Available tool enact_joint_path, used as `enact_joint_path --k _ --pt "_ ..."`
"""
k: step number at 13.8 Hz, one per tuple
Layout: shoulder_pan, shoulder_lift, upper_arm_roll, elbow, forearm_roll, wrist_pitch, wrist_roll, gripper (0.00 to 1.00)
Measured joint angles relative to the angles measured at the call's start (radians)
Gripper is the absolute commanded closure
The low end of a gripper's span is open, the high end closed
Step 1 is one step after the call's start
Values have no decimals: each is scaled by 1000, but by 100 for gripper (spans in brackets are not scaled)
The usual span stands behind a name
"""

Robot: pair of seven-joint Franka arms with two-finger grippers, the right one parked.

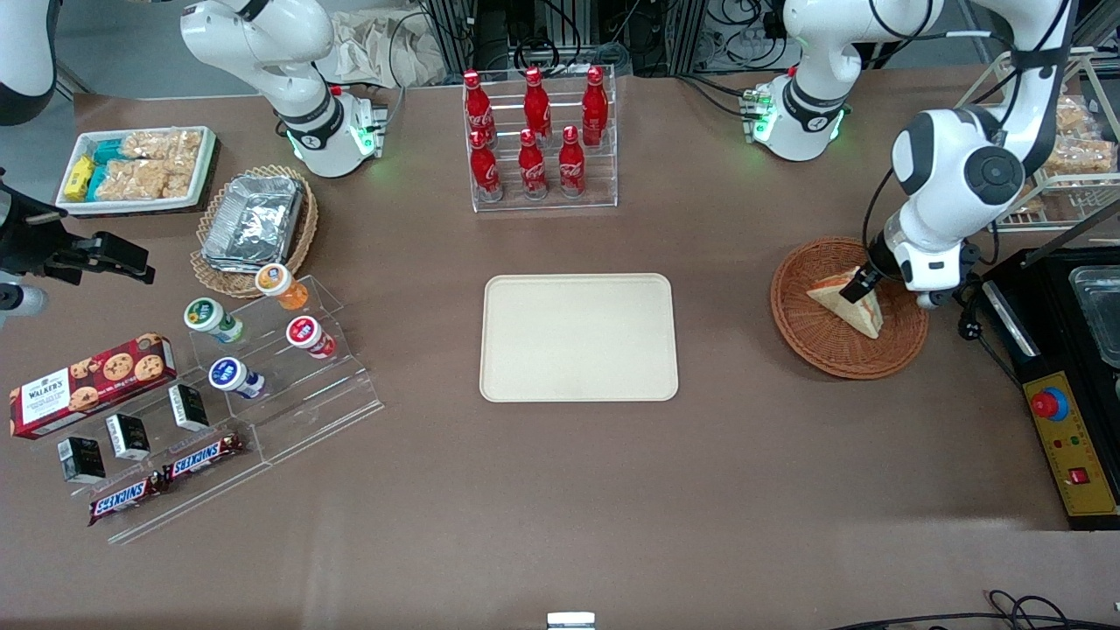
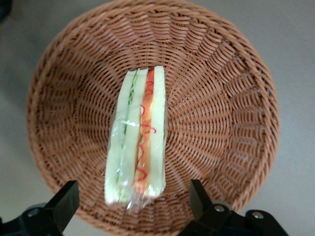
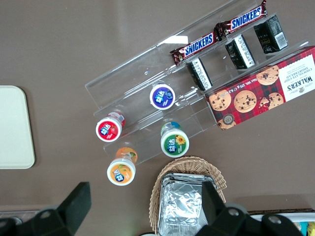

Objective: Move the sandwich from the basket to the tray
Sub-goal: 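Lower the open left gripper onto the wrapped sandwich in the basket, then close the left gripper on the sandwich and lift it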

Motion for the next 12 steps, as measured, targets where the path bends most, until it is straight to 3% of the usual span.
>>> enact_joint_path --k 5,6,7,8,9,10,12 --pt "3 122 1 -6 -4 63 -3 3" --pt "3 134 1 -6 -8 71 -4 12" --pt "3 140 1 -6 -9 76 -5 27" --pt "3 141 1 -5 -10 78 -6 47" --pt "3 140 2 -3 -10 79 -6 59" --pt "3 140 2 0 -10 80 -7 67" --pt "3 140 2 6 -10 81 -15 70"
